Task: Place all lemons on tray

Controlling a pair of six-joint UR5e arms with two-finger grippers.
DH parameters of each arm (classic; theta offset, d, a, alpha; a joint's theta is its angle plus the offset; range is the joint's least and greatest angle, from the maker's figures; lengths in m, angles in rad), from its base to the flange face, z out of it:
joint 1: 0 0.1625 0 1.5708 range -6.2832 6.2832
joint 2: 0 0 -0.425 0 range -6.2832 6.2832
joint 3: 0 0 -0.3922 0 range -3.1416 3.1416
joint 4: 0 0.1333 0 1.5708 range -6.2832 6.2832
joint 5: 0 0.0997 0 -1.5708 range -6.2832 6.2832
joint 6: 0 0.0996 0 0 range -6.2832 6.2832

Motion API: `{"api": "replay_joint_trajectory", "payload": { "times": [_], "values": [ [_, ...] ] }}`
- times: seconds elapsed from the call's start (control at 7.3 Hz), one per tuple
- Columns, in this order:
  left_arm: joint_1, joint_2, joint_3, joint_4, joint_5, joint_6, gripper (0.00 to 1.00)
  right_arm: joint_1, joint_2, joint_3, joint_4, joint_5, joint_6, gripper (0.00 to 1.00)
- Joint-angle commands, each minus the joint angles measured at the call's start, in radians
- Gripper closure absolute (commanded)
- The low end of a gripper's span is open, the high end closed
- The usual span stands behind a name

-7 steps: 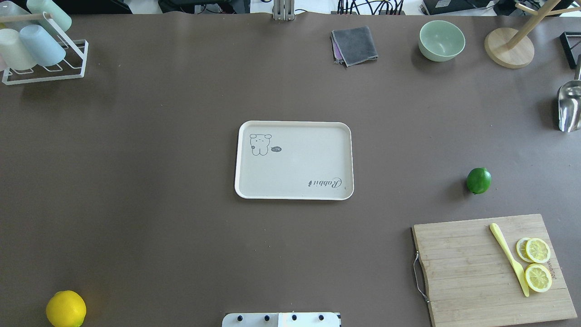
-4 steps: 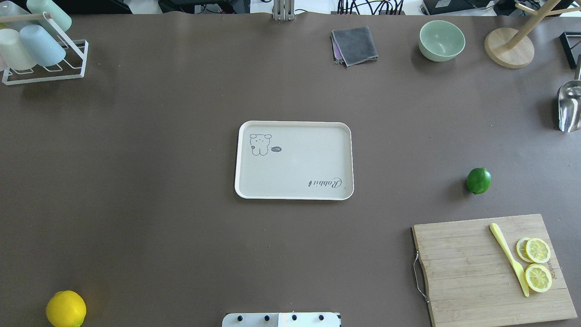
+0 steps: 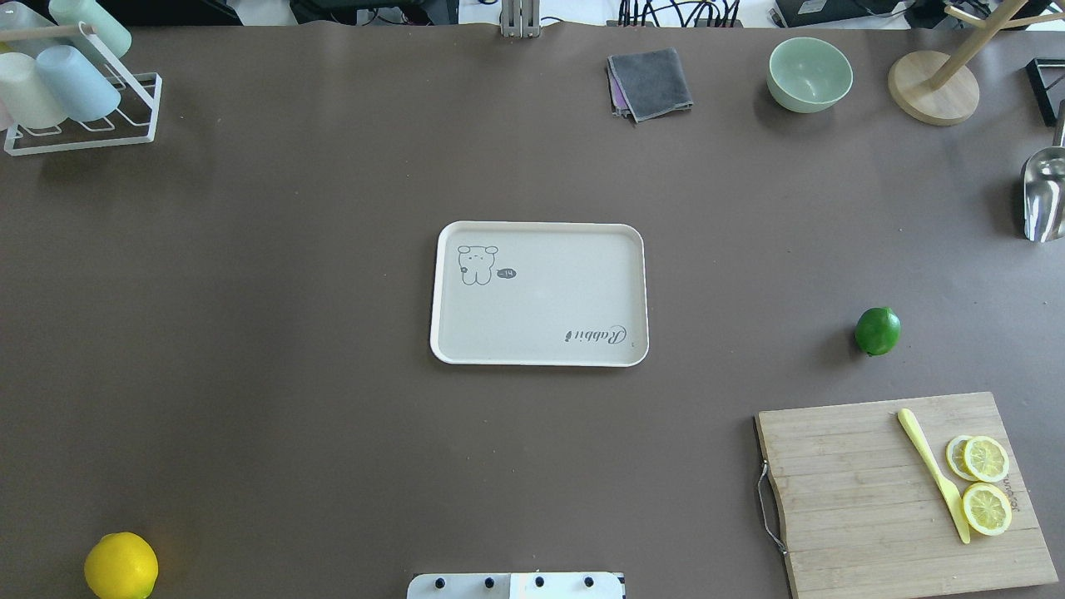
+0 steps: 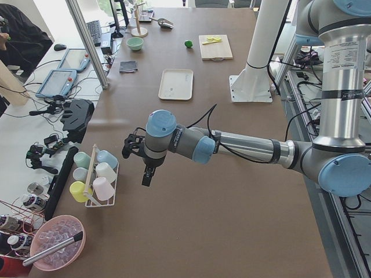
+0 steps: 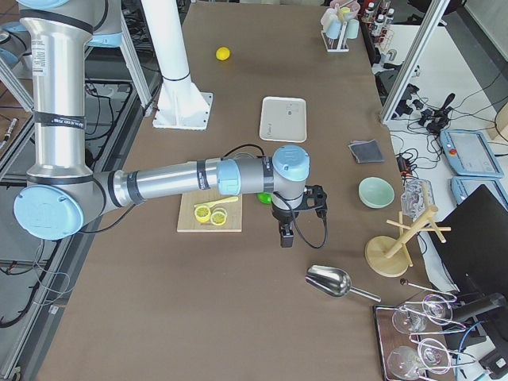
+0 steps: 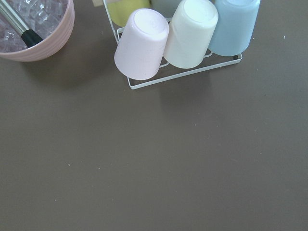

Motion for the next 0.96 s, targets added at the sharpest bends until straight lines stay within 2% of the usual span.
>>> {"api": "replay_joint_trajectory", "payload": {
  "times": [0.0,0.14,0.27,0.41,0.55,0.82],
  "values": [
    [0.007,-0.010,0.001,-0.043,-0.005,-0.006,0.01,-0.005,0.033,-0.021,-0.002,0.031,0.008,0.00],
    [0.008,-0.006,-0.001,-0.049,-0.062,-0.008,0.01,-0.008,0.042,-0.038,0.004,0.069,0.113,0.00],
    [0.010,-0.010,-0.015,-0.073,-0.083,-0.088,0.02,-0.025,0.040,-0.052,0.075,0.075,0.145,0.00],
    [0.045,-0.006,-0.027,-0.125,-0.081,-0.220,0.01,-0.050,0.042,-0.081,0.143,0.080,0.163,0.00],
    [0.069,0.000,-0.038,-0.154,-0.078,-0.296,0.02,-0.085,0.043,-0.083,0.186,0.080,0.288,0.00],
    [0.126,-0.001,-0.080,-0.155,-0.064,-0.461,0.02,-0.177,0.063,-0.083,0.275,0.074,0.441,0.00]
  ]
}}
